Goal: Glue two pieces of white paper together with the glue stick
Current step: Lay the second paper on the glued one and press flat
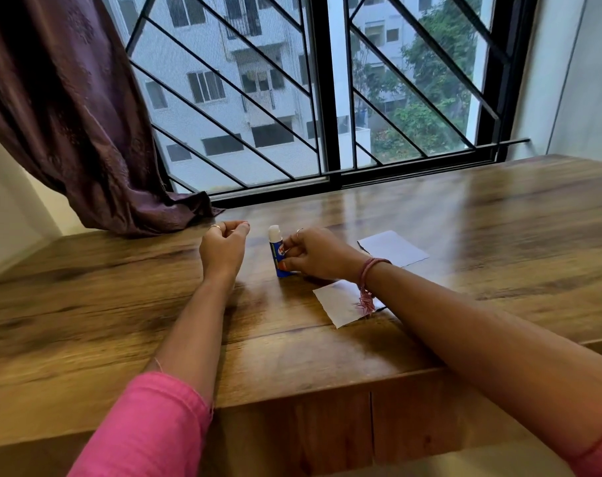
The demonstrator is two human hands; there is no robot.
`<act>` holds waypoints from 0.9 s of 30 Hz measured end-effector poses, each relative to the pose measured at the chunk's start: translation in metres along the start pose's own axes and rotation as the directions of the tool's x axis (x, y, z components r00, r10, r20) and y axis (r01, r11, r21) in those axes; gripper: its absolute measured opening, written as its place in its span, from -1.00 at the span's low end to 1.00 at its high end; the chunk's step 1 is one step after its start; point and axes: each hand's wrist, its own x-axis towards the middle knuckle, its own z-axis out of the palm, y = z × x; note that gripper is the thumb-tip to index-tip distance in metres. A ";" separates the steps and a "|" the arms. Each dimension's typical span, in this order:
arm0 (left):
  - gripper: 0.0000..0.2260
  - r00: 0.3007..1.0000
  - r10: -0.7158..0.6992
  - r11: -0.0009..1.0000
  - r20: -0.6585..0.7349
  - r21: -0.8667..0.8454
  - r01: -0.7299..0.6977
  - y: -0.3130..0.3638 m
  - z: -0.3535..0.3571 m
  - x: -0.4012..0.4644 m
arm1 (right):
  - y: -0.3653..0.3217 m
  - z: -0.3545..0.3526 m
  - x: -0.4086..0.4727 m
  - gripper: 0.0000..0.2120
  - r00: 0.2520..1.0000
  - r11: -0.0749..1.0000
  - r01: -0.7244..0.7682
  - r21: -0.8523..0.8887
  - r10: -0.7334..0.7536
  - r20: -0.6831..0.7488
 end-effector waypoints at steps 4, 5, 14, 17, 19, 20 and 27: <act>-0.94 1.000 -0.004 1.000 -0.007 -0.016 0.004 0.002 -0.001 0.000 | -0.003 -0.017 -0.005 -0.63 0.999 0.990 -0.023 0.138 0.027 -0.026; -0.95 1.000 -0.003 1.000 -0.010 -0.017 0.003 0.002 -0.001 -0.001 | -0.003 -0.024 -0.006 -0.62 0.998 0.985 -0.029 0.169 0.037 -0.046; -0.93 0.998 0.039 0.998 -0.040 -0.046 -0.041 0.008 -0.003 -0.004 | 0.050 -0.111 -0.037 -0.66 0.949 0.950 -0.152 0.271 0.218 -0.230; -0.89 0.995 0.065 0.997 -0.071 -0.047 -0.068 0.011 -0.005 -0.005 | 0.081 -0.123 -0.052 -0.64 0.911 0.939 -0.253 0.234 0.312 -0.270; -0.87 0.995 0.068 0.996 -0.075 -0.046 -0.071 0.013 -0.006 -0.007 | 0.098 -0.124 -0.062 -0.62 0.882 0.927 -0.310 0.210 0.363 -0.299; -0.87 0.995 0.069 0.997 -0.070 -0.042 -0.072 0.014 -0.006 -0.008 | 0.104 -0.123 -0.065 -0.61 0.872 0.922 -0.334 0.196 0.381 -0.307; -0.92 0.991 0.117 0.990 -0.061 -0.066 -0.121 0.022 -0.005 -0.017 | 0.109 -0.113 -0.065 -0.39 0.876 0.892 -0.447 -0.073 0.419 -0.239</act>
